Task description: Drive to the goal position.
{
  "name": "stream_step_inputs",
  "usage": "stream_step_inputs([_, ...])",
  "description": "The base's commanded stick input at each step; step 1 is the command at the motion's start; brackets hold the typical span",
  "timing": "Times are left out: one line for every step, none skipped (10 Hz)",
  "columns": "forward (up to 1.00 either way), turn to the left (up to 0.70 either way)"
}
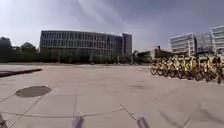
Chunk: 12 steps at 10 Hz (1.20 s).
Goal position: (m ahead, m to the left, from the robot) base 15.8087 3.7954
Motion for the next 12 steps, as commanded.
stream_step_inputs([0.98, 0.39])
stream_step_inputs([0.98, 0.23])
stream_step_inputs([0.98, 0.02])
stream_step_inputs([0.98, 0.00])
stream_step_inputs([0.98, 0.00])
stream_step_inputs([0.97, 0.00])
stream_step_inputs([0.97, 0.00])
stream_step_inputs([0.97, 0.00])
stream_step_inputs([0.98, 0.00])
stream_step_inputs([0.97, 0.00])
stream_step_inputs([0.98, 0.00])
stream_step_inputs([0.98, 0.00])
